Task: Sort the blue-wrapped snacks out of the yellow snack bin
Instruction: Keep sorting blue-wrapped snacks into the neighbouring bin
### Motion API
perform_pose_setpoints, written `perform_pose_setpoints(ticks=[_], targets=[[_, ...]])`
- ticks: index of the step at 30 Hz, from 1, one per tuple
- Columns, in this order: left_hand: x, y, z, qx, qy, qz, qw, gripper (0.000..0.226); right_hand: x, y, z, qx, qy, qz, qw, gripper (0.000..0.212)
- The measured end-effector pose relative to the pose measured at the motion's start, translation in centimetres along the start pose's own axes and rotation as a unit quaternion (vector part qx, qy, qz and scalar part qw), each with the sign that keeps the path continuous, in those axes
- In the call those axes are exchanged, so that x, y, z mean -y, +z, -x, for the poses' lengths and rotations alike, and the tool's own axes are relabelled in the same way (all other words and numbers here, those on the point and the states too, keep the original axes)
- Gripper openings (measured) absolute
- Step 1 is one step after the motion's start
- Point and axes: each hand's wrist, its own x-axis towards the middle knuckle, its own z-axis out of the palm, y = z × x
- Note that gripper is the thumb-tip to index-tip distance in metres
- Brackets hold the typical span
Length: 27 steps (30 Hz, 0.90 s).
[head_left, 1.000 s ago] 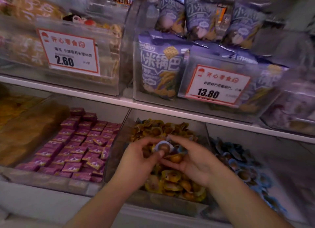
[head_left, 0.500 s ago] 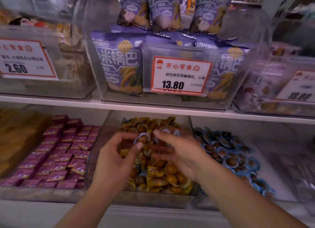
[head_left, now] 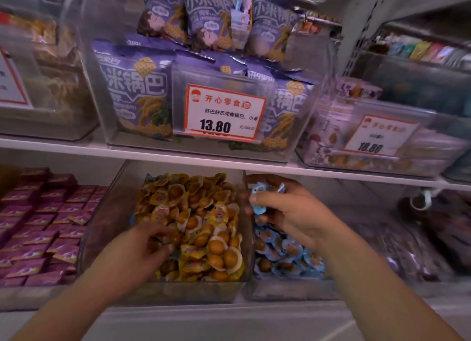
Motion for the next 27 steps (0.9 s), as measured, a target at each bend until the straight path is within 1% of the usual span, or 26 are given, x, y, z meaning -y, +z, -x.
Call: perform_pose_setpoints(ticks=[2, 5, 6, 8, 10, 11, 12, 14, 15, 16, 18, 19, 20, 22, 23, 24, 25, 27], targets=[[0.2, 0.5, -0.1, 0.036, 0.0, -0.048, 0.998, 0.031, -0.3, -2.8, 0.1, -0.02, 0.005, 0.08, 0.997, 0.031], [0.3, 0.8, -0.6, 0.079, -0.006, -0.046, 0.996, 0.045, -0.9, -5.9, 0.7, -0.002, 0.048, 0.108, 0.993, 0.049], [0.4, 0.8, -0.8, 0.1, -0.011, -0.04, 0.994, 0.05, -1.1, -6.6, 0.9, -0.007, 0.064, 0.117, 0.991, 0.058], [0.7, 0.9, -1.2, 0.142, -0.029, -0.039, 0.989, 0.064, -1.5, -7.6, 0.8, -0.036, 0.075, 0.139, 0.987, 0.074], [0.8, 1.0, -1.6, 0.177, -0.044, -0.035, 0.983, 0.08, -1.7, -7.8, 0.5, -0.07, 0.062, 0.203, 0.975, 0.091], [0.8, 1.1, -1.7, 0.186, -0.044, -0.038, 0.981, 0.083, -1.7, -7.6, 0.4, -0.08, 0.06, 0.254, 0.962, 0.099], [0.7, 1.1, -1.8, 0.188, -0.039, -0.052, 0.98, 0.079, -1.8, -7.3, 0.1, -0.08, 0.065, 0.3, 0.948, 0.106], [0.5, 0.9, -1.9, 0.179, -0.022, -0.089, 0.98, 0.064, -2.2, -6.7, -0.5, -0.066, 0.084, 0.363, 0.926, 0.116], [0.4, 0.7, -1.9, 0.174, -0.021, -0.092, 0.98, 0.057, -2.3, -6.5, -0.8, -0.067, 0.086, 0.385, 0.916, 0.116], [0.3, 0.6, -1.8, 0.17, -0.025, -0.087, 0.981, 0.05, -2.4, -6.3, -1.2, -0.082, 0.078, 0.403, 0.908, 0.112], [0.5, 0.2, -1.4, 0.149, -0.033, -0.042, 0.987, 0.038, -2.2, -5.6, -1.8, -0.135, 0.046, 0.422, 0.895, 0.093], [0.6, -0.1, -1.2, 0.114, -0.025, -0.024, 0.993, 0.029, -2.0, -5.0, -1.9, -0.161, 0.019, 0.433, 0.887, 0.08], [0.7, -0.4, -1.0, 0.061, -0.009, -0.021, 0.998, 0.023, -1.9, -4.4, -2.1, -0.181, -0.021, 0.442, 0.878, 0.065], [0.7, -1.3, -0.6, -0.063, 0.023, -0.01, 0.998, 0.023, -1.9, -2.5, -2.2, -0.197, -0.124, 0.422, 0.876, 0.035], [0.7, -1.8, -0.3, -0.115, 0.042, 0.024, 0.992, 0.025, -1.9, -1.1, -2.0, -0.181, -0.171, 0.398, 0.883, 0.024], [0.6, -2.4, 0.1, -0.155, 0.061, 0.059, 0.984, 0.026, -1.9, 0.6, -1.6, -0.151, -0.21, 0.377, 0.889, 0.019], [0.5, -2.9, 0.5, -0.188, 0.087, 0.072, 0.976, 0.026, -1.8, 2.6, -1.1, -0.108, -0.243, 0.372, 0.89, 0.018], [0.4, -3.8, 1.6, -0.238, 0.12, 0.032, 0.963, 0.027, -2.1, 6.6, -0.3, 0.018, -0.286, 0.405, 0.868, 0.025]])
